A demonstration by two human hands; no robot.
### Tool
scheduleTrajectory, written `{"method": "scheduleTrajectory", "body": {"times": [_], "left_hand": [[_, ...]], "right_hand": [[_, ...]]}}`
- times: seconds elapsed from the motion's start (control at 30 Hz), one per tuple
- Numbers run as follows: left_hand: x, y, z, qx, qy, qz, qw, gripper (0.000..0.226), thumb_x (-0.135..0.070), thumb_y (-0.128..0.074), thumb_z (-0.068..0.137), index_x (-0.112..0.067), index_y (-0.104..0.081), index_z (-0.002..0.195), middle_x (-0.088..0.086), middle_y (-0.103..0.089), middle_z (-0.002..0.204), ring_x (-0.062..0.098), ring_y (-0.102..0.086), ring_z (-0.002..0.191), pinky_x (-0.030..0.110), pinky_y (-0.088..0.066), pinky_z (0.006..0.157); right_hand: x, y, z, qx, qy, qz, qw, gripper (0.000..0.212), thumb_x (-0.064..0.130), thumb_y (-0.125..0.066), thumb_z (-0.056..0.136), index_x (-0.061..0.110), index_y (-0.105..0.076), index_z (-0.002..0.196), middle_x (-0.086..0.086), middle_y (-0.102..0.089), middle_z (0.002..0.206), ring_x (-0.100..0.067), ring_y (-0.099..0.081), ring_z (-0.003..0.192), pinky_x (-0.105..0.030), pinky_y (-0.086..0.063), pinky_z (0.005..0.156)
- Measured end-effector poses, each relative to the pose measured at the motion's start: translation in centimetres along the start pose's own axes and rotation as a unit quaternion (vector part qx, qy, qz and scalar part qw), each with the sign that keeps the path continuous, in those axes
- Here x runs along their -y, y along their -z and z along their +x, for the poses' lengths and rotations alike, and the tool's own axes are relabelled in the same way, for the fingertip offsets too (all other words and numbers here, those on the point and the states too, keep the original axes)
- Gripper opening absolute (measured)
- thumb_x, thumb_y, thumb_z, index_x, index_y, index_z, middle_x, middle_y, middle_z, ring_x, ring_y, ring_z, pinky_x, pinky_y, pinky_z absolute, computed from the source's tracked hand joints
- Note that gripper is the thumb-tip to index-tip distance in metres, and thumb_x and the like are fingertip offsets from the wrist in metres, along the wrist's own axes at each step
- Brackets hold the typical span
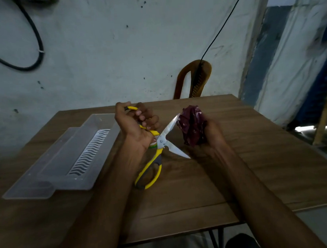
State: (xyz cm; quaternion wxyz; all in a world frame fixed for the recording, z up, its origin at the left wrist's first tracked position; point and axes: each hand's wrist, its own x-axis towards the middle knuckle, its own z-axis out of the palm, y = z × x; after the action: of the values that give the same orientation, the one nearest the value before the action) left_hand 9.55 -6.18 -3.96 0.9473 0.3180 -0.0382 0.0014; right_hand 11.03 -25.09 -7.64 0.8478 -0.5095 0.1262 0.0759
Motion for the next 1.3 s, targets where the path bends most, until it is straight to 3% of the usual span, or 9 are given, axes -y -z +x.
{"method": "scheduleTrajectory", "body": {"times": [0.1, 0.2, 0.3, 0.43, 0.73, 0.93, 1.03, 1.1, 1.3], "left_hand": [[-0.4, 0.2, -0.2, -0.006, -0.061, -0.033, 0.998, 0.037, -0.041, -0.031, 0.085, -0.019, -0.029, 0.055, -0.004, -0.02, 0.05, 0.012, -0.014, 0.041, 0.019, -0.012, 0.045], [-0.5, 0.3, -0.3, -0.041, -0.089, -0.039, 0.994, 0.034, -0.041, -0.032, 0.082, -0.02, -0.028, 0.056, -0.004, -0.019, 0.051, 0.014, -0.011, 0.043, 0.021, -0.01, 0.047], [-0.5, 0.5, -0.2, -0.07, -0.094, -0.037, 0.992, 0.035, -0.042, -0.034, 0.081, -0.019, -0.029, 0.055, -0.004, -0.021, 0.05, 0.014, -0.014, 0.041, 0.02, -0.012, 0.046], [-0.3, 0.4, -0.1, -0.08, -0.098, -0.039, 0.991, 0.034, -0.041, -0.034, 0.082, -0.019, -0.028, 0.056, -0.004, -0.021, 0.049, 0.013, -0.014, 0.04, 0.021, -0.01, 0.047], [0.4, 0.3, 0.0, -0.091, -0.105, -0.046, 0.989, 0.037, -0.042, -0.036, 0.083, -0.018, -0.03, 0.056, -0.002, -0.022, 0.053, 0.014, -0.015, 0.043, 0.022, -0.012, 0.044], [0.7, 0.2, -0.4, -0.078, -0.083, -0.036, 0.993, 0.036, -0.042, -0.033, 0.083, -0.019, -0.027, 0.055, -0.003, -0.021, 0.05, 0.013, -0.013, 0.041, 0.021, -0.008, 0.048], [0.7, 0.1, -0.4, -0.077, -0.081, -0.036, 0.993, 0.036, -0.041, -0.033, 0.083, -0.019, -0.028, 0.055, -0.003, -0.02, 0.05, 0.013, -0.012, 0.042, 0.024, -0.005, 0.051], [0.4, 0.2, -0.3, -0.076, -0.088, -0.037, 0.993, 0.036, -0.041, -0.034, 0.082, -0.019, -0.028, 0.055, -0.003, -0.02, 0.051, 0.013, -0.011, 0.043, 0.025, -0.005, 0.051], [0.0, 0.7, 0.1, -0.082, -0.085, -0.034, 0.992, 0.036, -0.041, -0.033, 0.082, -0.019, -0.029, 0.055, -0.004, -0.021, 0.051, 0.013, -0.012, 0.042, 0.024, -0.006, 0.05]], "right_hand": [[-0.8, -0.8, -0.2, 0.055, -0.044, 0.107, 0.992, 0.035, 0.039, -0.056, 0.099, 0.013, -0.075, 0.113, -0.011, -0.075, 0.114, -0.024, -0.071, 0.104, -0.039, -0.056, 0.082], [-1.2, -1.4, -0.6, -0.003, 0.19, -0.048, 0.981, 0.015, 0.028, -0.067, 0.096, 0.023, -0.08, 0.1, -0.001, -0.079, 0.104, -0.021, -0.074, 0.099, -0.037, -0.059, 0.085], [-1.0, -1.4, -2.0, -0.014, 0.417, -0.138, 0.898, 0.02, 0.01, -0.075, 0.089, 0.013, -0.077, 0.109, -0.002, -0.078, 0.099, -0.017, -0.074, 0.094, -0.028, -0.06, 0.081], [-2.7, -2.2, -2.3, 0.066, 0.577, -0.315, 0.751, 0.02, 0.001, -0.083, 0.079, 0.004, -0.079, 0.098, -0.007, -0.074, 0.087, -0.016, -0.069, 0.078, -0.026, -0.056, 0.07], [-4.5, -2.4, -1.6, 0.08, 0.636, -0.433, 0.634, 0.021, 0.004, -0.073, 0.089, 0.0, -0.077, 0.109, -0.011, -0.065, 0.094, -0.007, -0.058, 0.083, -0.007, -0.041, 0.078], [-2.8, -2.2, 0.0, -0.012, 0.609, -0.428, 0.668, 0.025, 0.005, -0.073, 0.089, 0.005, -0.075, 0.114, -0.011, -0.067, 0.089, -0.017, -0.062, 0.073, -0.027, -0.051, 0.065], [-1.2, -1.0, 1.1, -0.122, 0.479, -0.342, 0.799, 0.024, 0.015, -0.069, 0.095, 0.019, -0.075, 0.118, -0.004, -0.071, 0.089, -0.018, -0.068, 0.065, -0.04, -0.059, 0.057], [-0.1, 0.1, 1.3, -0.159, 0.374, -0.186, 0.895, 0.024, 0.017, -0.064, 0.098, 0.025, -0.071, 0.12, 0.001, -0.073, 0.096, -0.01, -0.072, 0.067, -0.031, -0.061, 0.056], [1.3, 1.3, 1.9, -0.113, 0.21, -0.015, 0.971, 0.022, 0.016, -0.046, 0.105, 0.025, -0.056, 0.122, -0.001, -0.066, 0.111, -0.018, -0.069, 0.097, -0.039, -0.059, 0.086]]}}
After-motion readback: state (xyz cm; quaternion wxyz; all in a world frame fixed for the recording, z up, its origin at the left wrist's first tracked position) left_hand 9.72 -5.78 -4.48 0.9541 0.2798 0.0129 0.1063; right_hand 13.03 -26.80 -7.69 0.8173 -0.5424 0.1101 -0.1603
